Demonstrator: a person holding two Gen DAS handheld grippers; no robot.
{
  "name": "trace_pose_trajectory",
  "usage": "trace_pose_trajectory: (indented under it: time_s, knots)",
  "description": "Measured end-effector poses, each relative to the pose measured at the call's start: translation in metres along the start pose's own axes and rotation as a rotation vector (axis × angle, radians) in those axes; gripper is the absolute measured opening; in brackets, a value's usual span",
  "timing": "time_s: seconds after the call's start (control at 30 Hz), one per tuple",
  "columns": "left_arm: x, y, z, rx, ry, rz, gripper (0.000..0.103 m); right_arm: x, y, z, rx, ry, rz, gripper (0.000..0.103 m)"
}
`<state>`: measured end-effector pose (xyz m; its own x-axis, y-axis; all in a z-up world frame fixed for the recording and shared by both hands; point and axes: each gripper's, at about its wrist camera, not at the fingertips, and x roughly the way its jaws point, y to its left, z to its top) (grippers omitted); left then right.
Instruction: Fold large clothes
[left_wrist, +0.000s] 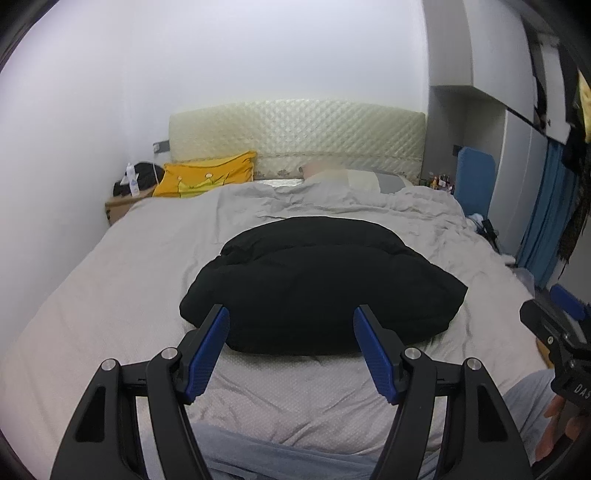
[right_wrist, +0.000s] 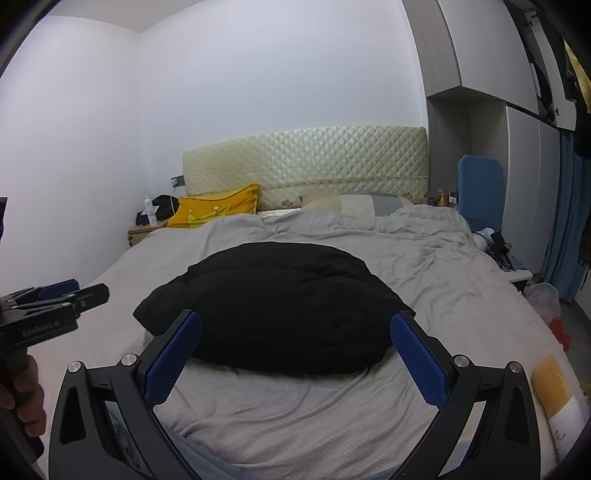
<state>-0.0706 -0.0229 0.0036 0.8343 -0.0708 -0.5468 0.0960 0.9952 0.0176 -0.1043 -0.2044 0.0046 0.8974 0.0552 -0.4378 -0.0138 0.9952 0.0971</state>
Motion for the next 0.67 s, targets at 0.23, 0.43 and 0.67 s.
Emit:
trace_pose_trajectory:
  time_s: [0.23, 0.43, 0.67]
  knots:
    - [-0.0025, -0.0023, 0.0004, -0.006, -0.001, -0.006, 0.07, -0.0024, -0.006, -0.0018, 0.017, -0.004, -0.016, 0.103]
    - [-0.0032, -0.0001, -0.0012, -0.019, 0.005, -0.011, 0.07, -0.0042, -0.0052, -0.0021, 0.017, -0.003, -0.019, 0.103]
    - [-0.0019, 0.0015, -0.0032, -0.028, 0.014, -0.015, 0.07, -0.0045, -0.0058, -0.003, 0.011, -0.004, -0.022, 0.103]
